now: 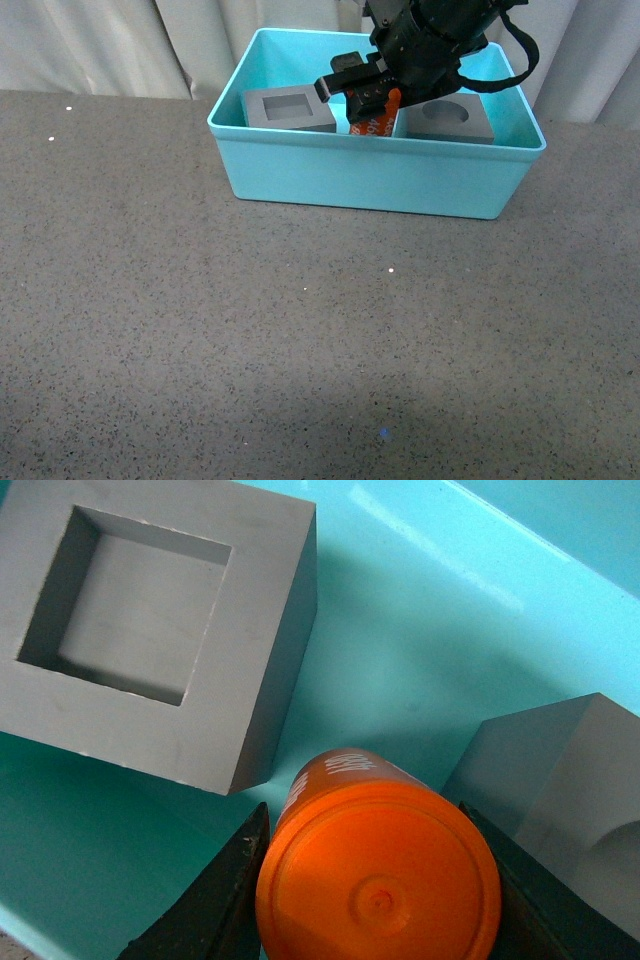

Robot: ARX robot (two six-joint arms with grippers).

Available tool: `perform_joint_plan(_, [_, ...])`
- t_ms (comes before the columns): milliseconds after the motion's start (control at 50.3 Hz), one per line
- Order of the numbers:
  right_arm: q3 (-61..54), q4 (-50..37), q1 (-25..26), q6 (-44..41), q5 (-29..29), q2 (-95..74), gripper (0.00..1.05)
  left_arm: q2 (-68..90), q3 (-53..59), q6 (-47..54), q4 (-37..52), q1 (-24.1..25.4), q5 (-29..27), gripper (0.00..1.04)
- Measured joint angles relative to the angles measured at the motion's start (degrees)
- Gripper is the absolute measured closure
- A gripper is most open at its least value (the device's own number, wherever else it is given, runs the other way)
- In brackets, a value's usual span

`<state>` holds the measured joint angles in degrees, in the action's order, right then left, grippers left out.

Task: Place gray and orange parts in blue box

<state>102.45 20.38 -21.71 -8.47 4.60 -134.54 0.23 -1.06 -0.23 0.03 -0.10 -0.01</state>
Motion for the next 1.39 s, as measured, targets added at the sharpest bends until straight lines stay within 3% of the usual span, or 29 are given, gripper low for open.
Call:
perform_joint_plan(577, [4.09, 2.80, -0.50, -0.61, -2.25, -3.76, 0.59, 0.00, 0.00, 0.00, 0.00, 0.00, 0.00, 0.07])
perform_joint_plan(776, [2.64, 1.14, -0.11, 0.76, -0.46, -2.51, 0.23, 0.00, 0.00, 0.00, 0.00, -0.02, 0.00, 0.07])
perform_joint_plan(875, [-1.31, -2.54, 0.22, 0.72, -0.59, 0.48, 0.08, 0.00, 0.00, 0.00, 0.00, 0.00, 0.00, 0.07])
perform_joint_plan(1114, [-15.67, -13.18, 1.53, 1.36, -2.43, 15.87, 0.10, 0.00, 0.00, 0.00, 0.00, 0.00, 0.00, 0.07])
perform_joint_plan(1393, [-44.72, -31.58, 4.70, 6.32, -11.54, 40.63, 0.10, 0.00, 0.00, 0.00, 0.00, 0.00, 0.00, 0.07])
